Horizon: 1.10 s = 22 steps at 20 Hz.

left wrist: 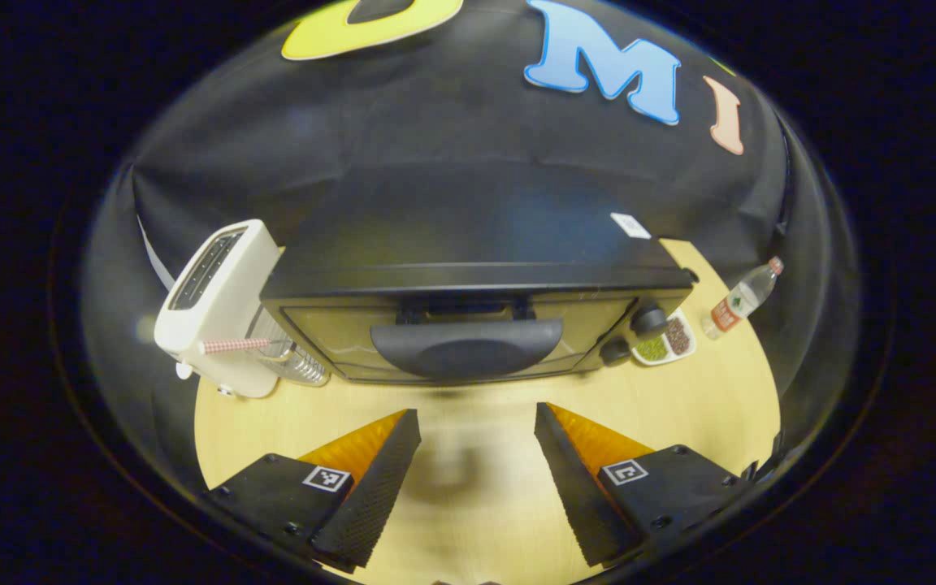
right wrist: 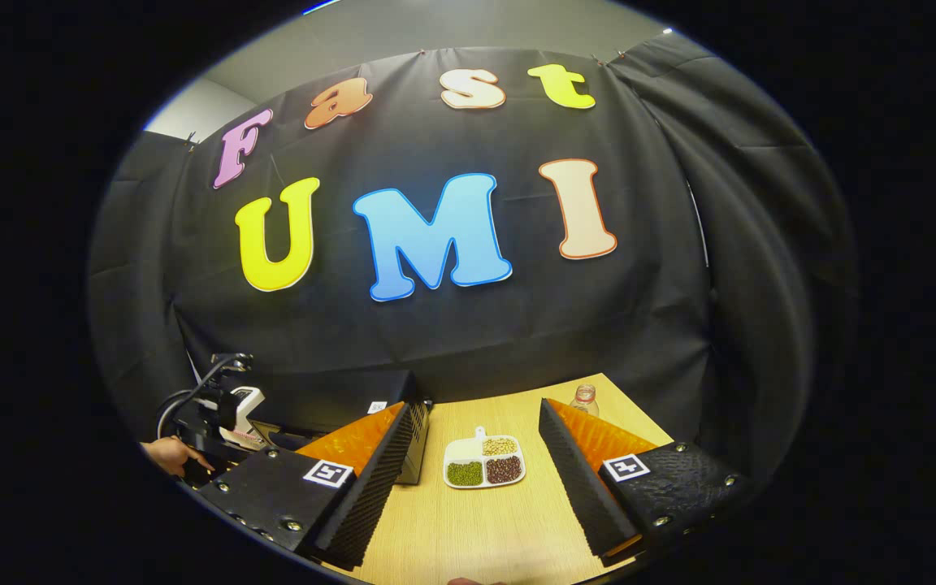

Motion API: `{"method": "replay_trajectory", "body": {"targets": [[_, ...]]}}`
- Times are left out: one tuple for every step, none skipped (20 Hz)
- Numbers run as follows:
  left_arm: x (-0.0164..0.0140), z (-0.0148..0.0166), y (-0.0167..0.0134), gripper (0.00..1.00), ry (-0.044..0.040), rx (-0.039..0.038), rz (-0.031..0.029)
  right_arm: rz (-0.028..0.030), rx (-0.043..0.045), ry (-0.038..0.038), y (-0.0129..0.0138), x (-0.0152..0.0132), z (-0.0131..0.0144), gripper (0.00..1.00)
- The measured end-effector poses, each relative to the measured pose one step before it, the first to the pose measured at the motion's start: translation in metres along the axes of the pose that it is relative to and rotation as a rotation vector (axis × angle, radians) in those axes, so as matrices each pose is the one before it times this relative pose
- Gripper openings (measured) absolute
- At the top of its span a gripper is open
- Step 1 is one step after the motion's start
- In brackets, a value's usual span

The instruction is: Open the electric oven with the left hand, put the food in, and close the electric oven.

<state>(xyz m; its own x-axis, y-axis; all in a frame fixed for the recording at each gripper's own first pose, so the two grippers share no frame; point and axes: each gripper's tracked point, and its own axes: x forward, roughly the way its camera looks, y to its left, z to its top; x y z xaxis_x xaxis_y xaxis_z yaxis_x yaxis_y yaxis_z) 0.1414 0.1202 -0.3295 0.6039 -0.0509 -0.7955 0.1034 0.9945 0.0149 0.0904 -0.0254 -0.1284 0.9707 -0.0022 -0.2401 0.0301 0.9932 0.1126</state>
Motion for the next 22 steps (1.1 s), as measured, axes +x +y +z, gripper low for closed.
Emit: {"method": "replay_trajectory", "body": {"targets": [[-0.01472,0.01342,-0.00440,0.97,-0.06332,-0.00294,-0.00523,0.00297,-0.00520,-0.00628,0.00067,-0.00036,0.00170,0.96],[-0.01591,0.01873,-0.00838,0.97,-0.07801,-0.01360,-0.01060,0.00354,-0.00467,-0.00911,0.00108,-0.00078,0.00393,0.96],[-0.01826,0.02087,-0.01282,0.97,-0.08429,-0.01925,-0.02029,0.00554,-0.00339,-0.01297,0.00241,0.00056,0.00693,0.96],[-0.01910,0.02525,-0.01172,0.96,-0.09931,-0.01100,-0.01410,0.00315,-0.00114,-0.01117,0.00164,0.00026,0.00640,0.96],[-0.01958,0.02674,-0.00818,0.95,-0.10061,-0.00191,-0.00728,0.00854,0.00079,-0.00863,0.00247,0.00000,0.00806,0.96],[-0.02061,0.02650,-0.00650,0.95,-0.09631,0.00319,0.01110,0.00724,0.00180,-0.01007,0.00368,-0.00268,0.00739,0.96],[-0.01915,0.02451,-0.00752,1.00,-0.09221,0.00381,0.01043,-0.00223,-0.00013,-0.01609,0.00184,-0.00201,0.00913,0.96],[-0.01746,0.02523,-0.00672,1.00,-0.08154,0.00522,0.01468,-0.00618,-0.00185,-0.02551,0.00112,-0.00379,0.01148,0.96],[-0.01730,0.02173,-0.00467,0.95,-0.06624,0.01271,0.01646,-0.00477,-0.00491,-0.02836,0.00225,-0.00377,0.01177,0.96],[-0.01473,0.01670,-0.00402,0.98,-0.04674,0.01294,0.01632,-0.00160,-0.00636,-0.02797,0.00349,-0.00428,0.01053,0.96],[-0.01416,0.01394,-0.00253,0.96,-0.02749,0.01200,0.01467,0.00644,-0.00540,-0.02526,0.00518,-0.00465,0.00887,0.96],[-0.01165,0.01063,-0.00067,0.94,-0.01592,0.00578,0.01020,0.01150,-0.00713,-0.02402,0.00685,-0.00417,0.00859,0.96],[-0.01101,0.00876,-0.00081,0.99,-0.01689,-0.00424,0.00534,0.00958,-0.01031,-0.01828,0.00570,-0.00302,0.00662,0.96],[-0.00469,0.00771,-0.00146,1.00,-0.01941,-0.00885,-0.00570,0.00821,-0.00961,-0.01219,0.00516,-0.00258,0.00298,0.96],[-0.00317,0.00504,0.00125,1.00,-0.01257,-0.00028,0.00099,0.00610,-0.00561,-0.00726,0.00404,-0.00181,0.00189,0.96],[-0.00333,0.00291,0.00236,0.99,-0.00201,0.01053,0.00274,0.00257,-0.00203,-0.00131,0.00348,-0.00043,0.00022,1.00],[-0.00222,0.00147,0.00334,0.99,-0.00147,0.01109,0.01054,0.00318,0.00439,-0.00067,0.00402,-0.00052,0.00076,0.96],[0.00046,0.00092,0.00211,1.00,-0.00061,0.00593,0.00243,0.00317,0.00587,0.00102,0.00532,-0.00048,-0.00001,0.96],[-0.00277,0.00256,0.00137,1.00,-0.00442,-0.00309,-0.00241,0.00153,0.00096,-0.00127,0.00421,0.00045,0.00024,0.96],[-0.00194,0.00160,0.00346,1.00,-0.00074,-0.00665,-0.00203,-0.00256,-0.00357,-0.00092,0.00200,-0.00010,0.00089,0.96],[-0.00305,0.00017,0.00900,1.00,-0.00655,-0.00826,-0.00348,-0.00355,-0.00494,-0.00287,0.00209,-0.00108,0.00127,0.96],[0.00014,0.00002,0.00423,1.00,-0.00197,-0.00547,-0.00378,-0.00399,-0.00258,-0.00196,0.00252,-0.00096,0.00012,0.96]]}}
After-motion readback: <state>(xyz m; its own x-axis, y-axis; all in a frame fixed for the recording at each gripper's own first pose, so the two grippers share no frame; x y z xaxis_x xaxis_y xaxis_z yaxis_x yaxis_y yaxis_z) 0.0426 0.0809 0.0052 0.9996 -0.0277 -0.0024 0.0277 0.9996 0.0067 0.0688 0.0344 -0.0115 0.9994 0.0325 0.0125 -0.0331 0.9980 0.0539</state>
